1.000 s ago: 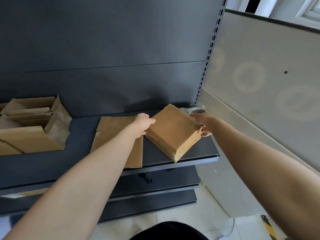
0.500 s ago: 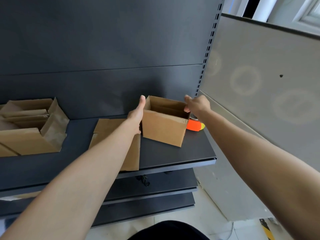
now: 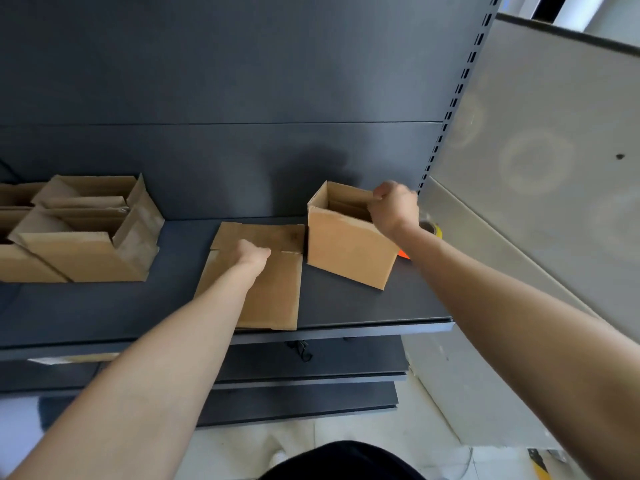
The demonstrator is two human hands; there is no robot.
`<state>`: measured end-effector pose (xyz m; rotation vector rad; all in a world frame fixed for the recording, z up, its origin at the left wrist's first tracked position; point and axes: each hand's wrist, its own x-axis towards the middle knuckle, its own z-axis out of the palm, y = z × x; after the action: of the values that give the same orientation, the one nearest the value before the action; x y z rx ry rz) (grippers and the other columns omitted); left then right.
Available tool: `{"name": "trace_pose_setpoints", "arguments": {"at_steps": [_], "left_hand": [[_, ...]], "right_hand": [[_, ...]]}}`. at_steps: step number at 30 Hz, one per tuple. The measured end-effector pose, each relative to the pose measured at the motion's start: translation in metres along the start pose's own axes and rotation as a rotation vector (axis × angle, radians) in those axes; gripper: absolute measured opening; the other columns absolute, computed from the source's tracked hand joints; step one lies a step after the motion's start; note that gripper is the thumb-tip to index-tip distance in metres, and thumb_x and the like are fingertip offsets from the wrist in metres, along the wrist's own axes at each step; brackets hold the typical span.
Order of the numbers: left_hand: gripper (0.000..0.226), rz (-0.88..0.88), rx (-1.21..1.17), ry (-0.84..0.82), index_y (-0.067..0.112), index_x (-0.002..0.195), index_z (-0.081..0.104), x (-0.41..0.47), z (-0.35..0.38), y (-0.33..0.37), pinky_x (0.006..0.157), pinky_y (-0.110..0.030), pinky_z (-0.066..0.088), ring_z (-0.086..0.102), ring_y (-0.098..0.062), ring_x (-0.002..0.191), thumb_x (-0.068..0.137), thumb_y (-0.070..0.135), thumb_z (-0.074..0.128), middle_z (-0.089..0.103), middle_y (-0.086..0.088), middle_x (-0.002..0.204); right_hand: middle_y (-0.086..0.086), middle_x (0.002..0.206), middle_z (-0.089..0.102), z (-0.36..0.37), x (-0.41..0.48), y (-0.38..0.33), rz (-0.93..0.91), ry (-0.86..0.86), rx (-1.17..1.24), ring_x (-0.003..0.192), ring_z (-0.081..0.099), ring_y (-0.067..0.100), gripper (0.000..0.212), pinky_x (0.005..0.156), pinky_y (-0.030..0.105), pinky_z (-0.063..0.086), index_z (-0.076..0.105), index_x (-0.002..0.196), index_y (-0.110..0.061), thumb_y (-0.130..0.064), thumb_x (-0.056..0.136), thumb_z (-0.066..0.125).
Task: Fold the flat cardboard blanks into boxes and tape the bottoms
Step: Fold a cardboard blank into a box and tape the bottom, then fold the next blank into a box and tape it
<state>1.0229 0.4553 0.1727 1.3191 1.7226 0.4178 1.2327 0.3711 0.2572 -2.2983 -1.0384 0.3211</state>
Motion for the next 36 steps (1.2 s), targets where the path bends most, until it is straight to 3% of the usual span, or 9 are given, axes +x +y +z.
{"name": "trace_pose_setpoints", "arguments": {"at_steps": [5,10,15,20,25,28,32,34,36], "left_hand": [[0.041,-0.022,0.081,0.04,-0.003,0.124,0.051,0.007,-0.017,-0.016,0.079,-0.034,0.044,0.057,-0.035,0.111,0.092,0.019,0.062,0.058,-0.019,0.124],[0.047,0.185,-0.043,-0.06,0.001,0.137,0.043,-0.011,-0.005,0.013,0.104,-0.036,0.037,0.046,-0.031,0.128,0.095,0.018,0.057,0.048,-0.015,0.138],[0.022,0.262,-0.059,-0.098,0.005,0.108,0.058,-0.011,0.013,0.048,0.077,-0.025,0.041,0.058,-0.022,0.098,0.093,0.021,0.058,0.058,-0.01,0.108],[0.063,0.104,0.041,-0.095,0.003,0.146,0.029,0.003,0.002,0.027,0.102,-0.039,0.041,0.044,-0.033,0.13,0.093,0.021,0.059,0.039,-0.015,0.146],[0.056,0.065,0.184,-0.064,0.001,0.141,0.035,0.01,-0.009,0.005,0.084,-0.031,0.044,0.051,-0.033,0.122,0.093,0.017,0.059,0.047,-0.017,0.138],[0.058,0.0,0.315,-0.044,0.0,0.143,0.032,0.014,-0.016,-0.005,0.087,-0.028,0.044,0.05,-0.031,0.121,0.094,0.015,0.057,0.046,-0.016,0.138],[0.048,-0.067,0.446,0.044,-0.002,0.136,0.041,0.011,-0.035,-0.024,0.056,-0.023,0.039,0.048,-0.024,0.086,0.095,0.016,0.057,0.046,-0.012,0.097],[0.055,-0.118,0.459,0.047,0.0,0.136,0.042,0.02,-0.042,-0.037,0.077,-0.03,0.048,0.053,-0.029,0.101,0.091,0.023,0.063,0.052,-0.017,0.115],[0.073,-0.162,0.417,0.039,0.001,0.143,0.033,0.025,-0.047,-0.046,0.101,-0.038,0.044,0.045,-0.034,0.125,0.085,0.028,0.069,0.04,-0.02,0.141]], "right_hand": [[0.01,0.125,0.054,0.021,-0.006,-0.029,-0.184,-0.004,0.002,0.119,0.043,0.029,0.026,0.1,0.038,0.037,0.06,0.119,-0.014,-0.015,0.095,0.049],[0.012,0.132,0.048,0.022,0.004,-0.02,-0.042,0.039,-0.128,0.124,0.037,0.032,0.034,0.101,0.043,0.031,0.054,0.127,-0.014,-0.017,0.093,0.046],[0.012,0.132,0.046,0.015,0.008,-0.004,0.064,0.003,-0.205,0.125,0.033,0.033,0.039,0.102,0.043,0.029,0.051,0.128,-0.015,-0.017,0.091,0.042],[0.011,0.138,0.041,0.007,0.011,0.01,0.136,-0.034,-0.254,0.129,0.03,0.033,0.043,0.104,0.043,0.028,0.045,0.133,-0.015,-0.026,0.091,0.048],[0.012,0.145,0.032,0.004,0.017,0.021,0.251,-0.159,-0.212,0.13,0.037,0.037,0.057,0.106,0.042,0.036,0.034,0.141,-0.01,-0.027,0.091,0.056],[0.018,0.136,0.042,0.005,0.015,0.018,0.279,-0.103,-0.204,0.123,0.046,0.04,0.045,0.097,0.041,0.044,0.042,0.132,-0.004,-0.016,0.089,0.052],[0.017,0.115,0.06,0.007,0.011,0.013,0.235,-0.143,-0.268,0.101,0.058,0.035,0.027,0.073,0.033,0.043,0.056,0.111,-0.002,-0.021,0.092,0.058],[0.017,0.11,0.061,0.01,0.008,0.01,0.214,-0.189,-0.3,0.084,0.056,0.031,0.028,0.067,0.031,0.043,0.057,0.104,-0.001,-0.028,0.095,0.056],[0.016,0.101,0.062,0.014,0.007,0.006,0.197,-0.227,-0.299,0.072,0.054,0.029,0.03,0.062,0.032,0.049,0.055,0.091,-0.002,-0.032,0.096,0.053]]}}
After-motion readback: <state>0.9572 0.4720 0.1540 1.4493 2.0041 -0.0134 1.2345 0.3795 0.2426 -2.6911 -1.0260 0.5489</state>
